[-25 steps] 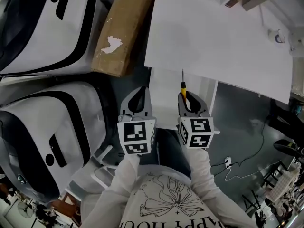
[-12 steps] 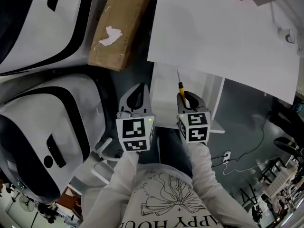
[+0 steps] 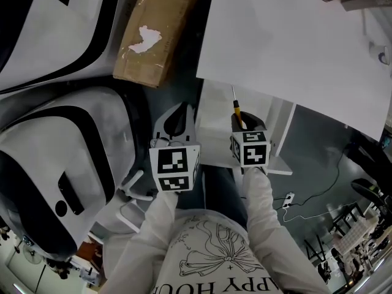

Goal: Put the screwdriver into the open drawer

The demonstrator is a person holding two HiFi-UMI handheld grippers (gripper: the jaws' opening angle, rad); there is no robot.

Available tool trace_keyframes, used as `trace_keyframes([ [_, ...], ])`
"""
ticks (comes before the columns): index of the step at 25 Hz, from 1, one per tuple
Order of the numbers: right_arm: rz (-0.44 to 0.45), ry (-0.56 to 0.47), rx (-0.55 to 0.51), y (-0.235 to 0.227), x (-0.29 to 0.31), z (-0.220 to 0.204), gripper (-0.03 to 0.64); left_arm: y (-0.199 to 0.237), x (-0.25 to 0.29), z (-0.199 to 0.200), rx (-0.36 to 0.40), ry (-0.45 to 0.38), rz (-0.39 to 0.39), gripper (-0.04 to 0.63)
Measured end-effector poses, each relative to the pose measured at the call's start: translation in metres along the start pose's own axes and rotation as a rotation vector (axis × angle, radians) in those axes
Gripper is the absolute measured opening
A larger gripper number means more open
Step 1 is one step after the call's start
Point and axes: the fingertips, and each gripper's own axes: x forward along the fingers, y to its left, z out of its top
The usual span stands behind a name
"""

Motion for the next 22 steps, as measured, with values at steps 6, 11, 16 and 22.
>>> trace_keyframes([
  [6,-0.002,0.065,0.011,-0.009,0.030,-0.008,0.071,0.007,0.011,-0.002,-0.007,0.012,-0.003,0.006],
  [11,-0.013,0.115,0.008,-0.017,0.051,-0.014,0.071,0.012,0.018,-0.008,-0.018,0.029,-0.001,0.006],
  [16,-0.021,0.160,-0.011,-0.025,0.070,-0.023,0.071,0.015,0.024,-0.014,-0.026,0.043,-0.001,0.006],
  [22,-0.023,0.193,-0.028,-0.030,0.084,-0.031,0.071,0.018,0.029,-0.019,-0.032,0.059,0.001,0.006],
])
